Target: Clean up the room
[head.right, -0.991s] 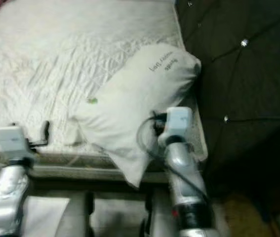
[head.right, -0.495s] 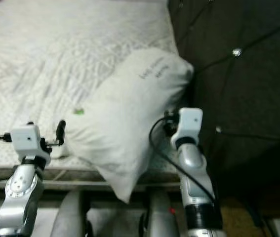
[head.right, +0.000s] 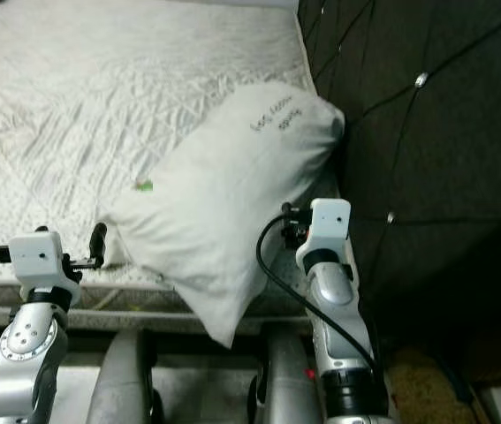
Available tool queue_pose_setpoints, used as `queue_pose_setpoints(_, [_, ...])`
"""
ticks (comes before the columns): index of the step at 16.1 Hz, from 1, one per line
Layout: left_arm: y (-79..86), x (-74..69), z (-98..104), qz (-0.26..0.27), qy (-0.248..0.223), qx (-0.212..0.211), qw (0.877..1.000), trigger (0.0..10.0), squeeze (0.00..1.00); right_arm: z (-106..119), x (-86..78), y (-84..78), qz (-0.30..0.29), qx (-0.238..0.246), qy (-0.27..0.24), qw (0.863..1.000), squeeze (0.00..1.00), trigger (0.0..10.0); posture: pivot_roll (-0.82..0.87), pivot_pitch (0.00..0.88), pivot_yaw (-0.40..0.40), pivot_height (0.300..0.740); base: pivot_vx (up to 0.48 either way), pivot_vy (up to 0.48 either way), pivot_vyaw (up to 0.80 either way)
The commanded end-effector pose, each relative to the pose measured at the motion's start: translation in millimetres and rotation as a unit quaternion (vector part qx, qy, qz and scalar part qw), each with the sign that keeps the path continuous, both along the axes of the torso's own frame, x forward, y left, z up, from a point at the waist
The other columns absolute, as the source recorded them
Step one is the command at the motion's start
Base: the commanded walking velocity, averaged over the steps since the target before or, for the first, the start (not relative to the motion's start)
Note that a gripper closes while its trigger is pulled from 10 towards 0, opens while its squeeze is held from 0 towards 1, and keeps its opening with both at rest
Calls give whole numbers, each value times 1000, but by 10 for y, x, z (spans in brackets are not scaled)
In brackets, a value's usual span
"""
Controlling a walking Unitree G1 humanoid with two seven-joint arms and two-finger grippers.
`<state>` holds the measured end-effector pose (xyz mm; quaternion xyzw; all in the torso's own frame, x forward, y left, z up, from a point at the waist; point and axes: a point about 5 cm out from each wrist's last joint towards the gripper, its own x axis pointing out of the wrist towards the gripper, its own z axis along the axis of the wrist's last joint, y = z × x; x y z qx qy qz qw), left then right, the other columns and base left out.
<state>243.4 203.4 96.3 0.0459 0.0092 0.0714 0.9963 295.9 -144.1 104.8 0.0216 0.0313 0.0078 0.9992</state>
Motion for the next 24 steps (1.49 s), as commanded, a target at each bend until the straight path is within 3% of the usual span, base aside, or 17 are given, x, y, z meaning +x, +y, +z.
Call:
queue_pose_setpoints(1, [39,-13,12,8,4,13,1000,10000,0,-1,-8,-19,-3,-2,3,1000,0,10000,110,105,-49,557,0,0,0])
queue_pose_setpoints(5, [89,-67,61,-3,3,65,998,10000,0,-142,-4,63,45,-11,72,996,0,10000,117,125,-45,557,0,0,0])
queue_pose_setpoints(7, [150,-153,76,4,7,67,998,10000,0,-212,-47,164,125,-5,129,984,0,10000,122,149,-45,557,0,0,0])
queue_pose_setpoints(10, [209,-247,2,6,28,64,998,10000,0,-267,-127,193,231,-26,178,956,0,10000,122,149,-51,557,0,0,0])
queue_pose_setpoints(12, [235,-281,-56,-1,52,59,997,10000,0,-235,-151,289,339,-14,198,920,0,10000,142,150,-58,557,0,0,0])
queue_pose_setpoints(15, [312,-386,-72,5,65,59,996,10000,0,-134,-76,420,372,26,194,907,0,10000,170,151,-63,557,0,0,0])
queue_pose_setpoints(19, [325,-415,-63,8,67,61,996,10000,0,-171,-103,570,401,24,207,892,0,10000,188,152,-67,557,0,0,0])
queue_pose_setpoints(22, [333,-418,-65,9,71,64,995,10000,0,-169,-85,758,388,52,205,897,0,10000,202,140,-74,557,0,0,0])
queue_pose_setpoints(23, [339,-420,-69,10,72,65,995,10000,0,-148,-74,823,385,68,205,897,0,6353,202,140,-74,557,0,0,0])
queue_pose_setpoints(24, [339,-422,-72,10,73,65,995,10000,0,-134,-76,861,387,78,204,896,0,3529,202,140,-74,557,0,0,0])
